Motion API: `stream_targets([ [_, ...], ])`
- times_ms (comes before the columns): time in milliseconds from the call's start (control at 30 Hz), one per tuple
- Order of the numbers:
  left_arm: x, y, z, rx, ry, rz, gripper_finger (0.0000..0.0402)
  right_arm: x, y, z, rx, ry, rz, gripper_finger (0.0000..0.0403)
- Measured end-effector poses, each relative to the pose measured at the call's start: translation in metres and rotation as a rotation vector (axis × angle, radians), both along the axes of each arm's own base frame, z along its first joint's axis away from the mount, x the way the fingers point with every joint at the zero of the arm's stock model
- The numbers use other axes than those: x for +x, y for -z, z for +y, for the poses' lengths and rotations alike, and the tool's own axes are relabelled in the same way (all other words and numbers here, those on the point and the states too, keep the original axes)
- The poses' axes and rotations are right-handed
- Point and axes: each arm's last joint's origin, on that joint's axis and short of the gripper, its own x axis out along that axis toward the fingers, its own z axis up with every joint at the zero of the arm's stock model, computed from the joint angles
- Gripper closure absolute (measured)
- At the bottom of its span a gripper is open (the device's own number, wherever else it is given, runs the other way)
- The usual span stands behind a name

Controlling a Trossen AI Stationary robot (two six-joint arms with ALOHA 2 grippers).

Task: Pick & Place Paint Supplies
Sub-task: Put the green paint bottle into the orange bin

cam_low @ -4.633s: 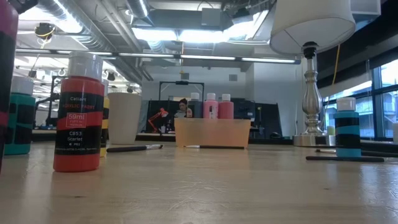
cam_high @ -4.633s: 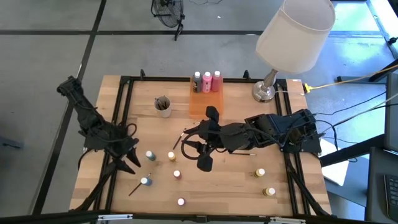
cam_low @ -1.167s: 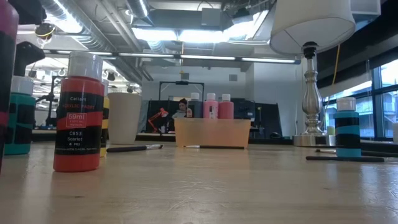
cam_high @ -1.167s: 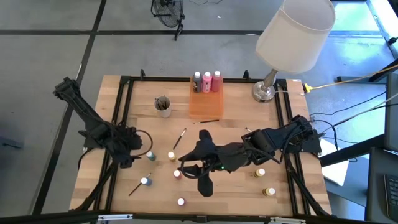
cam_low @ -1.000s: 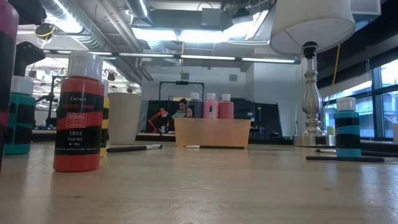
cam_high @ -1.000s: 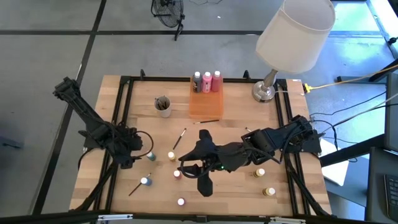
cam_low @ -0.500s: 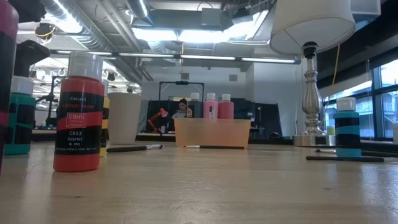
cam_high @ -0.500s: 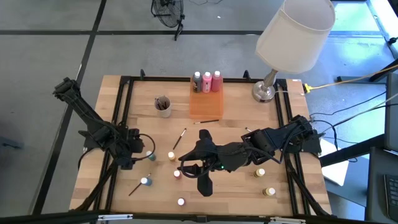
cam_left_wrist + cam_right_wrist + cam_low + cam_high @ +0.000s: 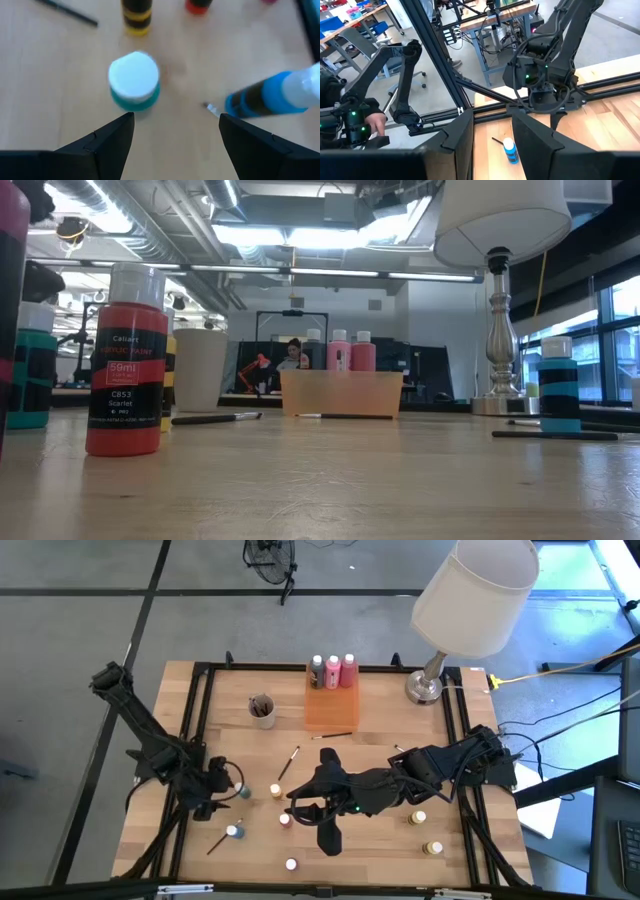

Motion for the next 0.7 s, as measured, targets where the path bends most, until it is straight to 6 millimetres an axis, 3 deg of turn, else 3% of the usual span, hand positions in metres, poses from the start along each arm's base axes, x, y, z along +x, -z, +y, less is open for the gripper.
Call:
stream_targets([
  [700, -0.006, 0.037, 0.006, 0.046, -0.069, -0.082, 0.0142, 0.006, -0.006, -0.009, 0.030, 0.023, -0.056, 0.0263],
])
